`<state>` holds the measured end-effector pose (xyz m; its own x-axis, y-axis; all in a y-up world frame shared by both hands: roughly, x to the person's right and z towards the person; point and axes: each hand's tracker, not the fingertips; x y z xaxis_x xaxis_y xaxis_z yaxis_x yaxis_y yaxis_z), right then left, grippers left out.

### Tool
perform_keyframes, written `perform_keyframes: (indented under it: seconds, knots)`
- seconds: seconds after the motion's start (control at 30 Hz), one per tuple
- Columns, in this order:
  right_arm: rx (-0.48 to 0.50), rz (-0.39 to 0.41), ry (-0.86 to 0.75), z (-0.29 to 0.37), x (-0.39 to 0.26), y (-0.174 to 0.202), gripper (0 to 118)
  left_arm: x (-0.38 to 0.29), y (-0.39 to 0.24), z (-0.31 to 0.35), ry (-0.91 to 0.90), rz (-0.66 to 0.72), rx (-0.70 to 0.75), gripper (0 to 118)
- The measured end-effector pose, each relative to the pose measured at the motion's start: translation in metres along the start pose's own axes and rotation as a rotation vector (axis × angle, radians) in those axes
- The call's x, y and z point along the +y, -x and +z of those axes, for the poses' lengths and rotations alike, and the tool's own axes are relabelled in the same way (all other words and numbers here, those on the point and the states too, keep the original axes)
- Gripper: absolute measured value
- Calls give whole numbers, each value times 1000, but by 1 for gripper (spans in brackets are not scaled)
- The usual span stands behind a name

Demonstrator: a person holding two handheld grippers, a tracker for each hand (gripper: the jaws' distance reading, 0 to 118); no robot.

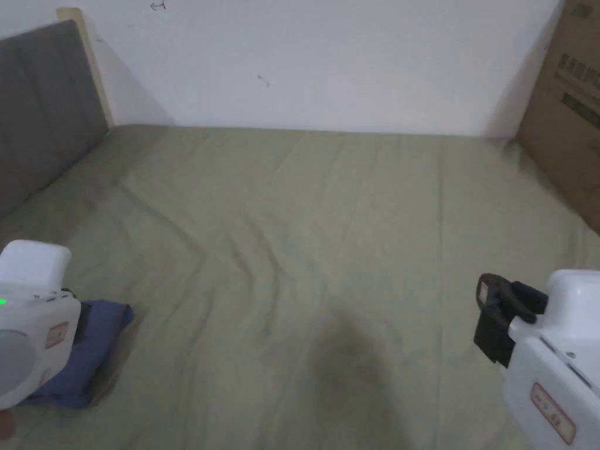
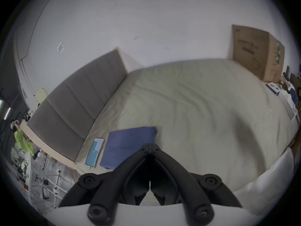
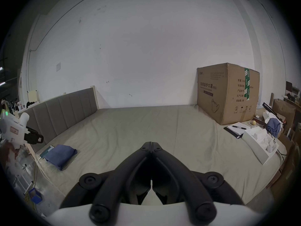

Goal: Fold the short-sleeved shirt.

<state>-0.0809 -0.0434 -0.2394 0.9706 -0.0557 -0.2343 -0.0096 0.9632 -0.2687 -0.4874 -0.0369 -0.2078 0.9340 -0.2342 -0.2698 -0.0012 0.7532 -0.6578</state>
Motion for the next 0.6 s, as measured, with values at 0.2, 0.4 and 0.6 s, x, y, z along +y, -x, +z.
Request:
perform_keyframes:
  seconds: [0.2,0.4,0.6]
  knots:
    - [33,-34,-31,25,11,-22,0,2,-68,71,-214,57,-12,0]
    - [59,-54,-85,52,32,-44,0,-4,-133,125,-422,123,70,0]
    - [94,-112,-141,76,39,-65,0,-3,-174,160,-531,113,81,0]
